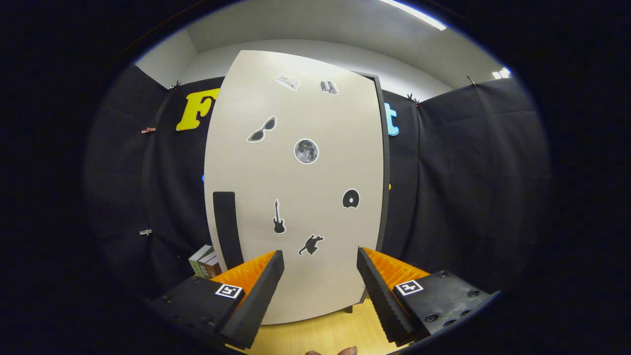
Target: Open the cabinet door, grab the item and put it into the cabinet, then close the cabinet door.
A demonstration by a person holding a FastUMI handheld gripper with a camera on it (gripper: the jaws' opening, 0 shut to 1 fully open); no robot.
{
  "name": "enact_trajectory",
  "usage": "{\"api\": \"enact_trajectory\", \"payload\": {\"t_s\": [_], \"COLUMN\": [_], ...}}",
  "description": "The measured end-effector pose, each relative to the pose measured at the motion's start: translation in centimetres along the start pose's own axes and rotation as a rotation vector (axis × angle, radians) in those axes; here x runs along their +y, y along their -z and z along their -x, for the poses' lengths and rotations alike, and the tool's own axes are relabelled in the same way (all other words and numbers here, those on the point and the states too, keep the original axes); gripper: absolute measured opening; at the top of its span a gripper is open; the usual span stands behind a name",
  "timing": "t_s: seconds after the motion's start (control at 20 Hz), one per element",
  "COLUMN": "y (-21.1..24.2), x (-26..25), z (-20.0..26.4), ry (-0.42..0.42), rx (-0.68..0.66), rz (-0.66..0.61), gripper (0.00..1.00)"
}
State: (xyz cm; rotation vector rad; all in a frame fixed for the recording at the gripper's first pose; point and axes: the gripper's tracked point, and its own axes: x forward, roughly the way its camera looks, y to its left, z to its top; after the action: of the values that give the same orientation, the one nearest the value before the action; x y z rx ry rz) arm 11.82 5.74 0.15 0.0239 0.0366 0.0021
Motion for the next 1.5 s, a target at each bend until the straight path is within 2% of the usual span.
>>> {"api": "enact_trajectory", "payload": {"t_s": [1.15, 1.5], "y": [0.75, 0.43], "x": [0.78, 0.63], "z": [0.15, 0.26], "ry": [-0.051, -0.041], "rx": [0.002, -0.009], "rz": [0.010, 0.022], "gripper": [0.97, 0.97]}}
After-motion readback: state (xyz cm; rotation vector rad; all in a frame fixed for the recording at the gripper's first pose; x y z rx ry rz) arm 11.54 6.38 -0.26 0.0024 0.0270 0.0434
